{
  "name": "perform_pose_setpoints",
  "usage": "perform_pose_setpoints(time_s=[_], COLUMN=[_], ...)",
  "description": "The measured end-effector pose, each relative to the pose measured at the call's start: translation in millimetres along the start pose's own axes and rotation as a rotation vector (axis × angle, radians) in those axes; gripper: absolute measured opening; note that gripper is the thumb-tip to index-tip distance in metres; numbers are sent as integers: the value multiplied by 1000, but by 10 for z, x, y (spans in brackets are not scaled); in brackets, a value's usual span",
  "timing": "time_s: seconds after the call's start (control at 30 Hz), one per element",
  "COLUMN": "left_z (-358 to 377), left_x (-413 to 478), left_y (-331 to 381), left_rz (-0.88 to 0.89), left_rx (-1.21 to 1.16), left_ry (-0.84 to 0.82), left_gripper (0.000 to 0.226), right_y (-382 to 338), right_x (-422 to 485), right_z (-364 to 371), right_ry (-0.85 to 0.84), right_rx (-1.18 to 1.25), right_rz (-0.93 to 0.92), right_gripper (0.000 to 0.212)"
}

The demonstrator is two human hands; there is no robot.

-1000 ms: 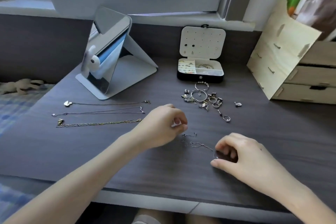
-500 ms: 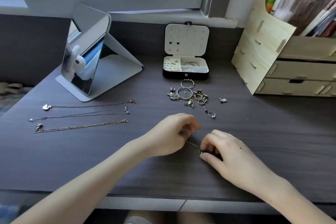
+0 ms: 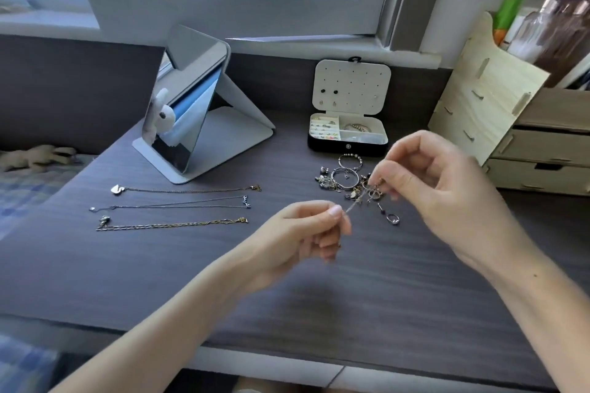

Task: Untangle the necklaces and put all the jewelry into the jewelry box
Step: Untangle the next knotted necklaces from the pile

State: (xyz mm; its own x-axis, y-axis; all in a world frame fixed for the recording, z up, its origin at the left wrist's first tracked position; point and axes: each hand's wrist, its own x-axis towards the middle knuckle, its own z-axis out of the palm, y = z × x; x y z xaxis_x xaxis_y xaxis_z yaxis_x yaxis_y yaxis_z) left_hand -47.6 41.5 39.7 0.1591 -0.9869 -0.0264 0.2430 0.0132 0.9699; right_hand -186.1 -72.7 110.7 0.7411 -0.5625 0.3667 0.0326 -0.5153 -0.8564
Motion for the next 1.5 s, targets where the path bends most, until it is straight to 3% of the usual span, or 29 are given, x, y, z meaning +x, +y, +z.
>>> perform_pose_setpoints(time_s=[0.2,0.5,0.67,0.83,0.97,1.17,1.33,1.5], left_z=[-592,-1583,-1862,-1885,-1806,-1528,-1044,-677], left_x=[-620,-1436,-1498,-1450,-1401,-1139,-603,147], left_y=[145,265,282,328,365,490,442,209], left_rz=[-18,-288,-330,-419,-430,-265,10,173], left_rx=[267,1020,1056,1298,1444,1544,1448,1450], left_ry=[278,742,872,830,898,960,783,544], left_gripper=[24,27,15,18,16,16,17,14], right_y=[74,390,437,455,492,630,897,1083], right_x=[178,33,53,58,46,25,20,150], right_z=[362,1377,1663,1692,1654,1288,814,475], right_ry=[123,-176,-228,-254,-246,-121,49,181], right_rx=[204,-190,-433,-593,-577,-535,-601,-693], right_rz=[85,164,113,15,-60,-95,-34,-35], right_gripper=[16,16,6,10,16,5,6,5])
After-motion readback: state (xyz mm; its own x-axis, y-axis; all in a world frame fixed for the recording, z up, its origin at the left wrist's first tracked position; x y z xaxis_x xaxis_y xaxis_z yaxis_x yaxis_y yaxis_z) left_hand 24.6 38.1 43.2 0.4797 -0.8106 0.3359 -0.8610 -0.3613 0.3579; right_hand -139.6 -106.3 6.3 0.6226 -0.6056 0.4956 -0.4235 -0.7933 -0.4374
